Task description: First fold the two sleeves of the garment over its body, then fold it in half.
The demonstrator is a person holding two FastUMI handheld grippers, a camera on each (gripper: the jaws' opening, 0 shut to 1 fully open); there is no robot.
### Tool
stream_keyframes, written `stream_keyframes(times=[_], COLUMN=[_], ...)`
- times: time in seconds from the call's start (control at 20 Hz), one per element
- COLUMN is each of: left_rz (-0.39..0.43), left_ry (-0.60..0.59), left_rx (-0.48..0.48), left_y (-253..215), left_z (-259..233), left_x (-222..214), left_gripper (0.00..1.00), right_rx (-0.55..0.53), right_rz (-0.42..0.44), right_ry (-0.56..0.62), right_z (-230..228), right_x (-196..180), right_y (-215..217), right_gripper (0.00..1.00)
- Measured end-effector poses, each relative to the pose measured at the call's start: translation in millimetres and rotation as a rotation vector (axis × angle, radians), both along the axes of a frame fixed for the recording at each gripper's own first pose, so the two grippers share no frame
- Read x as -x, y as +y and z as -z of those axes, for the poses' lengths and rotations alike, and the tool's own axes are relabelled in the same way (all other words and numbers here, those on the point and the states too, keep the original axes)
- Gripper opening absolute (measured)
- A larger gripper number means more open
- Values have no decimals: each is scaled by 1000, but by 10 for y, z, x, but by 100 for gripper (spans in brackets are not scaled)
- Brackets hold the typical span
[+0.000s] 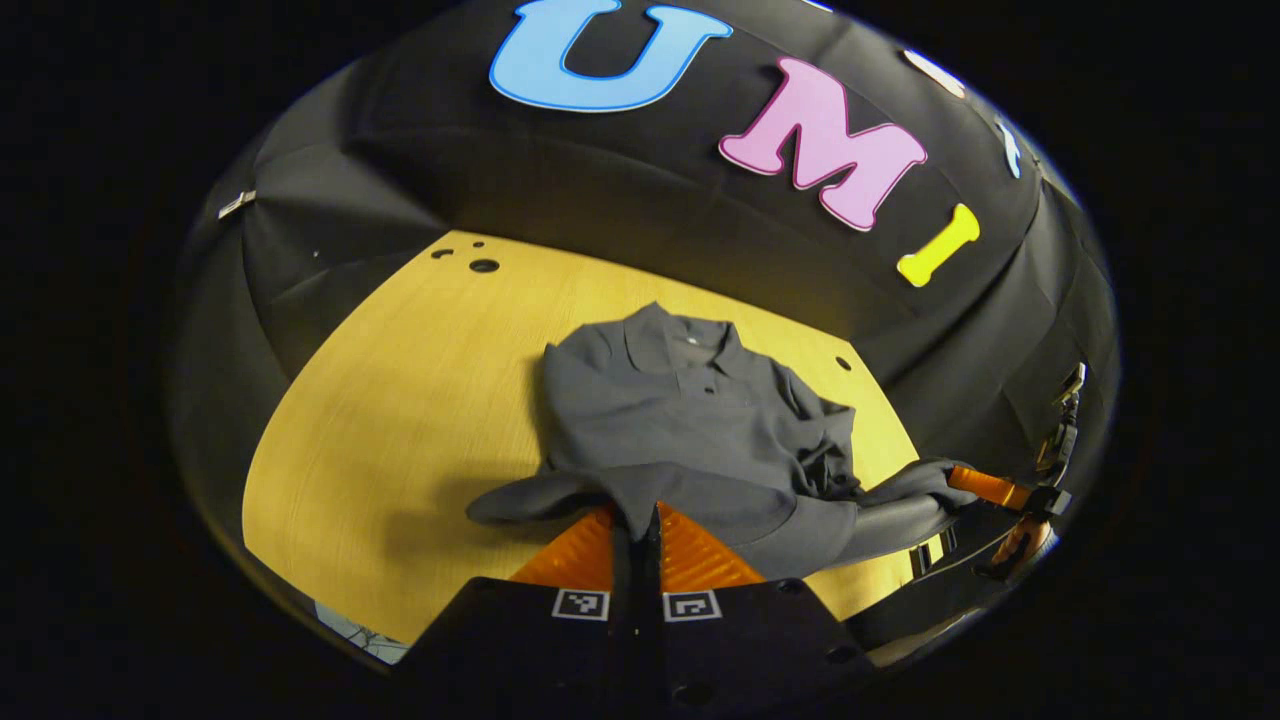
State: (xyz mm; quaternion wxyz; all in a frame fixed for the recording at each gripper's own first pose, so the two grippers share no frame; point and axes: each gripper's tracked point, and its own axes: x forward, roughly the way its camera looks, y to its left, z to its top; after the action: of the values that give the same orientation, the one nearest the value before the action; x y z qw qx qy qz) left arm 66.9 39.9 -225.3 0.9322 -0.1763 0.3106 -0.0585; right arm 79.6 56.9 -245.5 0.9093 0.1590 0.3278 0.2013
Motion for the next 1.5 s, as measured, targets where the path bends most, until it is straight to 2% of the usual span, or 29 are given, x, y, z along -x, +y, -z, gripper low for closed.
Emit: stream_keyframes(times=[0.15, 0.35, 0.7, 1.0, 1.25, 1.5], left_rz=[1, -19, -60, -67, -88, -90], left_ry=[-46, -76, -75, -21, 85, 155], left_rx=[-33, -30, -30, -83, -101, -131], left_y=[-5, 33, 104, 174, 172, 155], left_z=[-169, -276, -264, 116, 630, 996], left_x=[-246, -656, -1366, -1941, -2241, -2442], left_gripper=[6, 6, 5, 5, 5, 5], right_rx=[23, 35, 71, 116, 179, 197], right_rz=[4, 22, 55, 82, 48, 62], right_ry=[-53, -86, -85, -54, 10, 50], right_z=[-110, -145, 121, 547, 1061, 1410], right_x=[-354, -782, -1451, -2011, -2151, -2337], right_y=[26, 48, 142, 169, 268, 292], right_gripper=[5, 5, 5, 5, 5, 5])
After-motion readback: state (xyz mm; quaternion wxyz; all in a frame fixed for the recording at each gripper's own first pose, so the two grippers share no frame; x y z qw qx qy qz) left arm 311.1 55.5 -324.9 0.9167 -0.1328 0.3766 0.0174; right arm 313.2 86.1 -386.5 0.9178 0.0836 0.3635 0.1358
